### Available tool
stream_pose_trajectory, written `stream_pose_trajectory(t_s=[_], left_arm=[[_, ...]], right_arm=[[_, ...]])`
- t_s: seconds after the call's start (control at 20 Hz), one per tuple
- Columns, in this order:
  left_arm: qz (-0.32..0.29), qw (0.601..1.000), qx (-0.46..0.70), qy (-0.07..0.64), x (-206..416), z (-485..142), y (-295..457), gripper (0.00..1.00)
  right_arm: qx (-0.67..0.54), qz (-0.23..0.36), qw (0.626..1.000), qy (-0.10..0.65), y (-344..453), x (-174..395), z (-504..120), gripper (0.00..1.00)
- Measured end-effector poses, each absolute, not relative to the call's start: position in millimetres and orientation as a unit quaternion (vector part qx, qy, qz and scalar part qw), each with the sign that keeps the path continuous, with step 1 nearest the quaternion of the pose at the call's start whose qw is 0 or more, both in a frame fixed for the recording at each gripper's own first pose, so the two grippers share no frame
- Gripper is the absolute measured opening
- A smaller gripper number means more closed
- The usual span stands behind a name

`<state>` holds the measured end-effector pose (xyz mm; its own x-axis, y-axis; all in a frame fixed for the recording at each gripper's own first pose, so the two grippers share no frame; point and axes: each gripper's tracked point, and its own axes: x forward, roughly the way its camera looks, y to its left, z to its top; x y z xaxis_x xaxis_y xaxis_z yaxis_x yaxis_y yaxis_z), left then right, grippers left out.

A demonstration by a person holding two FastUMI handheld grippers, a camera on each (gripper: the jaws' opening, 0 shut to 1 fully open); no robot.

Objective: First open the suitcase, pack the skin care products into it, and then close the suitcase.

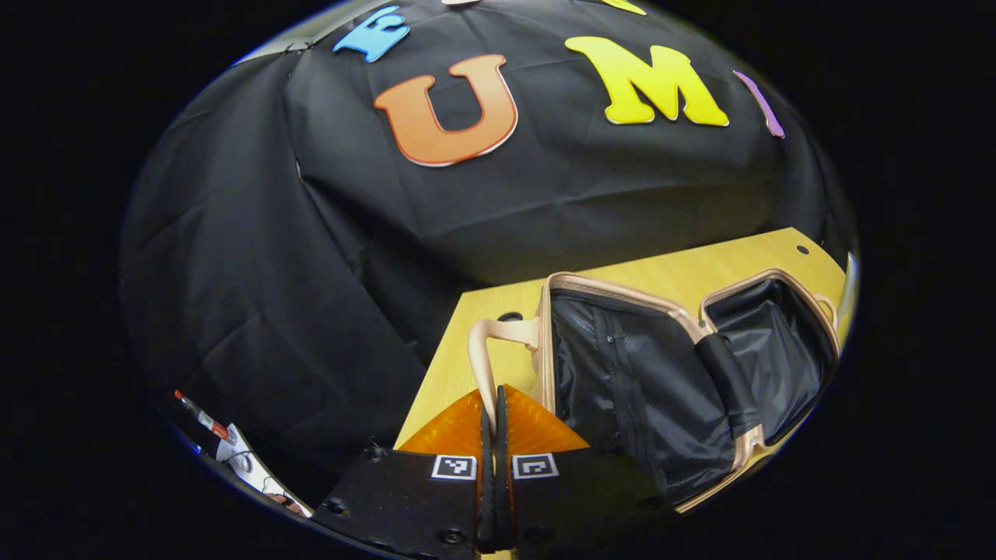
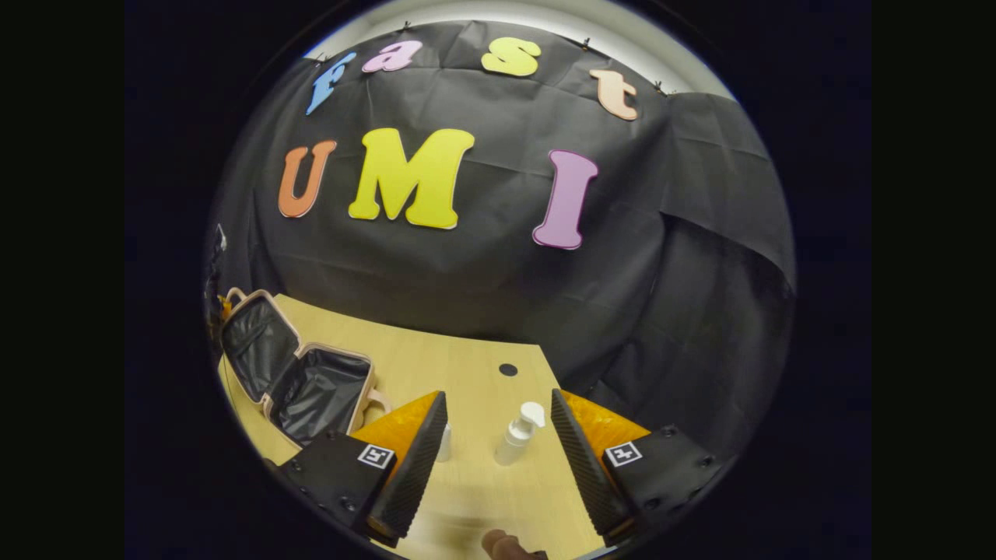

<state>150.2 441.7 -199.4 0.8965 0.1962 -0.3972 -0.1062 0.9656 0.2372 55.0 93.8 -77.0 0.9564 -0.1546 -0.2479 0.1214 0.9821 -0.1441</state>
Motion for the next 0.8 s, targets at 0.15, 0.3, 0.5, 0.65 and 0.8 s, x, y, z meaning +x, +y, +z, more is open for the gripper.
stream_pose_trajectory(t_s=[0.15,0.3,0.5,0.65,0.8], left_arm=[[0.055,0.965,0.088,0.241,156.8,-242.0,454.4,0.03],[0.037,0.966,0.049,0.252,166.1,-268.3,458.2,0.03],[0.028,0.964,0.022,0.262,172.0,-288.9,458.2,0.03],[0.03,0.963,0.005,0.269,171.4,-297.3,457.8,0.04],[0.044,0.965,-0.007,0.258,168.6,-296.4,466.0,0.17]], right_arm=[[-0.064,-0.088,0.982,0.153,80.1,45.5,-89.0,0.78],[-0.066,-0.104,0.977,0.173,67.6,35.9,-99.3,0.78],[-0.071,-0.112,0.972,0.193,64.4,27.7,-110.5,0.8],[-0.074,-0.113,0.971,0.199,63.2,26.3,-115.1,0.8],[-0.069,-0.115,0.97,0.204,61.9,25.8,-118.0,0.79]])
